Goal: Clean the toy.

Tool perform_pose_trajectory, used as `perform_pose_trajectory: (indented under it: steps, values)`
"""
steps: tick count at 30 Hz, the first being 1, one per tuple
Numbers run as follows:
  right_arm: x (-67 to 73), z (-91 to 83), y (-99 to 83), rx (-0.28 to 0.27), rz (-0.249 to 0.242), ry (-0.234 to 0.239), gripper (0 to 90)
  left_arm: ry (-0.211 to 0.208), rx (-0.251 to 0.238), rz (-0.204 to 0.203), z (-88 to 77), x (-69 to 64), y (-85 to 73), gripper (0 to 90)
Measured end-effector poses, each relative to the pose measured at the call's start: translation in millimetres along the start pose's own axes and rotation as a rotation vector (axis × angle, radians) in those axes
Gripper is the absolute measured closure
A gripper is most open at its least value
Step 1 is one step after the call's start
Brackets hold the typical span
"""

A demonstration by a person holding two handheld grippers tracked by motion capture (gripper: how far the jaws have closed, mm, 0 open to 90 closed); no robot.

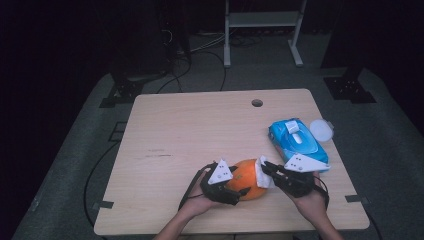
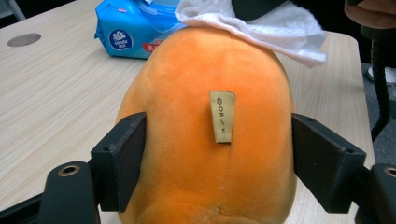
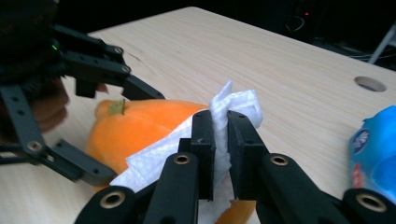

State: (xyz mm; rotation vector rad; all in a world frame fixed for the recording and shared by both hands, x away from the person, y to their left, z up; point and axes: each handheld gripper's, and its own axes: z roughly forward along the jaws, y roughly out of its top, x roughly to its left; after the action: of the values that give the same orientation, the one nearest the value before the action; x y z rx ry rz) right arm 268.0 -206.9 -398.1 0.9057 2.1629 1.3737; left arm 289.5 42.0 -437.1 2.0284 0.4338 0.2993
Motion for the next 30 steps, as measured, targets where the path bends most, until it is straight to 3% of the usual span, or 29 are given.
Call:
perform_pose_trajectory:
  steps: [2,3,5,7,10,14,15,19,23,24,27,30]
  values:
    - [2.9,0.7,0.6,-0.001,-0.010,0.004,80.8,-0.001,0.002,-0.003,0.5,-0.5,-0.2,22.4]
    - [15.6,4.0,3.3,-0.004,-0.039,0.039,80.8,-0.004,0.004,0.003,1.6,-0.9,-1.3,22.0]
    - [25.5,6.9,5.3,-0.005,-0.063,0.070,80.6,-0.007,0.007,0.004,1.6,-1.1,-1.8,21.3]
    - [31.5,9.0,6.8,-0.002,-0.091,0.071,80.4,-0.016,0.009,0.008,-0.5,0.0,-1.7,19.4]
    - [23.7,7.6,5.6,0.001,-0.077,0.061,80.4,-0.030,-0.024,0.004,-5.1,4.7,-0.7,15.6]
    - [9.5,3.4,1.3,0.003,-0.028,0.041,80.3,-0.025,-0.031,0.004,-9.2,12.1,-2.0,11.7]
    - [0.2,1.2,-1.7,0.002,0.004,0.040,80.3,-0.029,-0.034,-0.004,-8.7,16.5,-5.3,11.1]
    - [-6.3,2.2,-4.5,0.002,0.037,0.063,80.2,-0.081,-0.015,-0.028,3.3,18.6,-11.8,8.5]
    - [-6.6,5.4,-6.4,0.005,0.036,0.069,80.2,-0.086,0.008,-0.076,14.0,19.5,-17.0,2.8]
    - [-6.7,5.7,-6.4,0.005,0.041,0.069,80.2,-0.081,0.000,-0.081,13.8,19.7,-17.9,3.9]
    - [-8.3,5.8,-5.8,0.000,0.048,0.063,80.2,-0.047,-0.036,-0.065,6.2,14.7,-14.3,25.2]
    - [-12.1,4.0,-5.3,-0.011,0.062,0.059,80.1,-0.042,-0.050,-0.049,2.0,11.0,-8.1,32.4]
